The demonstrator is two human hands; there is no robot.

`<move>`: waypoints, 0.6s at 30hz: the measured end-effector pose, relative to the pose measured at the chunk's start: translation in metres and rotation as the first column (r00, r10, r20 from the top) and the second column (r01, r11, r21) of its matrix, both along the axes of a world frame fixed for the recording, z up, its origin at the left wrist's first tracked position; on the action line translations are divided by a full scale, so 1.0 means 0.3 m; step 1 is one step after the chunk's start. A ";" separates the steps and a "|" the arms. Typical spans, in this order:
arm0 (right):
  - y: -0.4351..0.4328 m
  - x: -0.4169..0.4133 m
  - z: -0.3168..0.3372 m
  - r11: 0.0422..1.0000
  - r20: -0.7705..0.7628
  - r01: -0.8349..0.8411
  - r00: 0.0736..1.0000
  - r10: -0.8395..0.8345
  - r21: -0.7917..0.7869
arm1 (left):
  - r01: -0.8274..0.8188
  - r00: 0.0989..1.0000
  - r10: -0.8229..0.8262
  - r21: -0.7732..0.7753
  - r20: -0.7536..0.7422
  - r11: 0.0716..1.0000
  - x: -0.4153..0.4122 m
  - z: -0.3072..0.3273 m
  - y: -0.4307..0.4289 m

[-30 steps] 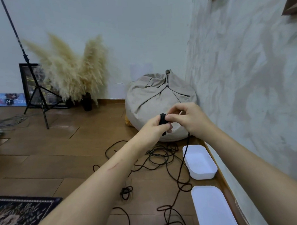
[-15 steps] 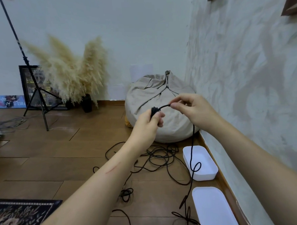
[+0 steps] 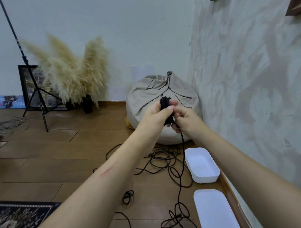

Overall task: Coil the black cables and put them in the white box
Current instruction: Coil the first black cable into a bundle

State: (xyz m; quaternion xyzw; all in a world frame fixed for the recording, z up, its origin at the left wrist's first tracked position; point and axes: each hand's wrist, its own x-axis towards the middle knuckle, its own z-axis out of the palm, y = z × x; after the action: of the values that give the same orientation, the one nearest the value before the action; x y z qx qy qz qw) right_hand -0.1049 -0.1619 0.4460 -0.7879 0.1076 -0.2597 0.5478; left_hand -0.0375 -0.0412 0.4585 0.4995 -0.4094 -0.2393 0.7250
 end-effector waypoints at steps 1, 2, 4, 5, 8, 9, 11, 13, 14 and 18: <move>0.008 0.003 -0.014 1.000 -0.031 -0.010 0.999 0.009 -0.028 | -0.032 0.999 0.032 0.007 0.000 0.999 0.004 0.001 -0.001; 0.020 0.007 -0.025 0.999 -0.063 -0.026 0.998 0.024 -0.043 | -0.059 0.998 0.059 0.004 -0.021 0.998 0.008 0.003 -0.003; 0.049 0.013 -0.041 0.992 -0.122 -0.097 0.989 0.087 -0.082 | -0.146 0.986 0.145 -0.012 -0.079 0.989 0.022 0.009 -0.004; 0.063 0.018 -0.048 0.982 -0.146 -0.140 0.982 0.121 -0.130 | -0.213 0.974 0.211 -0.018 -0.086 0.977 0.033 0.010 -0.003; 0.085 0.024 -0.034 0.924 -0.190 -0.200 0.971 0.143 -0.326 | -0.430 0.895 0.424 0.013 0.140 0.903 0.064 -0.019 0.000; 0.091 0.019 -0.018 0.906 -0.206 -0.214 0.968 0.146 -0.364 | -0.489 0.847 0.464 0.039 0.260 0.871 0.069 -0.039 0.001; 0.090 -0.006 0.022 0.873 -0.239 -0.243 0.959 0.151 -0.423 | -0.560 0.764 0.481 0.073 0.430 0.825 0.084 -0.084 0.006; 0.066 -0.034 0.057 0.863 -0.264 -0.230 0.957 0.118 -0.451 | -0.565 0.746 0.445 0.116 0.494 0.817 0.099 -0.111 0.012; 0.052 -0.044 0.070 0.862 -0.256 -0.206 0.962 0.092 -0.463 | -0.544 0.760 0.411 0.147 0.504 0.826 0.102 -0.119 0.013; 0.010 -0.053 0.087 0.861 -0.067 -0.030 0.998 -0.005 -0.508 | -0.346 0.854 0.224 0.191 0.470 0.919 0.057 -0.114 -0.001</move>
State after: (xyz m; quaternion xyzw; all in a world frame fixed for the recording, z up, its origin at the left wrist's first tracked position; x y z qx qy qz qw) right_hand -0.1207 -0.1590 0.4722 -0.9132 0.0481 -0.2493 0.3187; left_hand -0.0205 -0.0416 0.4242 0.6894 -0.4465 -0.0629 0.5669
